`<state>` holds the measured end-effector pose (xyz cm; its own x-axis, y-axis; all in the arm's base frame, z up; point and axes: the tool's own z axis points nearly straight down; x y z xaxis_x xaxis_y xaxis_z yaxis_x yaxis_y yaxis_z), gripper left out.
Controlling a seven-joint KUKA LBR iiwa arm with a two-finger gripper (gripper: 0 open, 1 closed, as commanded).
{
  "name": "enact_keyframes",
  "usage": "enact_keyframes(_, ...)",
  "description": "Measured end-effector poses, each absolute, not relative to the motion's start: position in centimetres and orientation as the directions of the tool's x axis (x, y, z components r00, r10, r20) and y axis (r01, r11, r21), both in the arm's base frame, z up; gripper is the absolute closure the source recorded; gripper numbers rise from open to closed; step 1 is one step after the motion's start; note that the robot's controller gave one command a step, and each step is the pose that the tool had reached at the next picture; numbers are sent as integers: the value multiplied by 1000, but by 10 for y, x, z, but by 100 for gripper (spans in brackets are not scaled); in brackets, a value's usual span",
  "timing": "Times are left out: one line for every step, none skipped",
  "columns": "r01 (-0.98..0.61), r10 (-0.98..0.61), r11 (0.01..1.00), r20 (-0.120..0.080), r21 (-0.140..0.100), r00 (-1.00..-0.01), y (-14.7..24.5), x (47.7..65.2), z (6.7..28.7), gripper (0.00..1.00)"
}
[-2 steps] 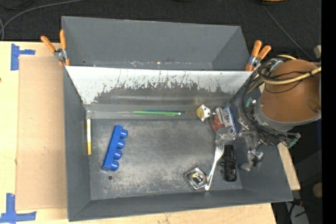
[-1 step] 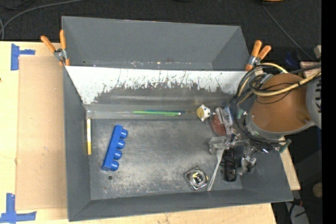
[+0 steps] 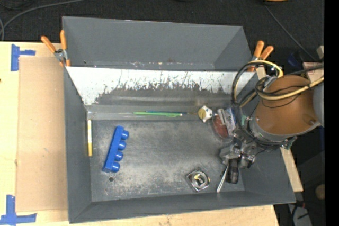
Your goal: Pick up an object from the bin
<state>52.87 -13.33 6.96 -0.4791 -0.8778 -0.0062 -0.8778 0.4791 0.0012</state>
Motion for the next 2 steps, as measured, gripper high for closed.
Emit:
enact_keyframes(-878,-878,479,-6,3,-479,-133,528,72,100)
enact_keyframes(-876,-876,482,-6,8,-482,-132,527,125,100)
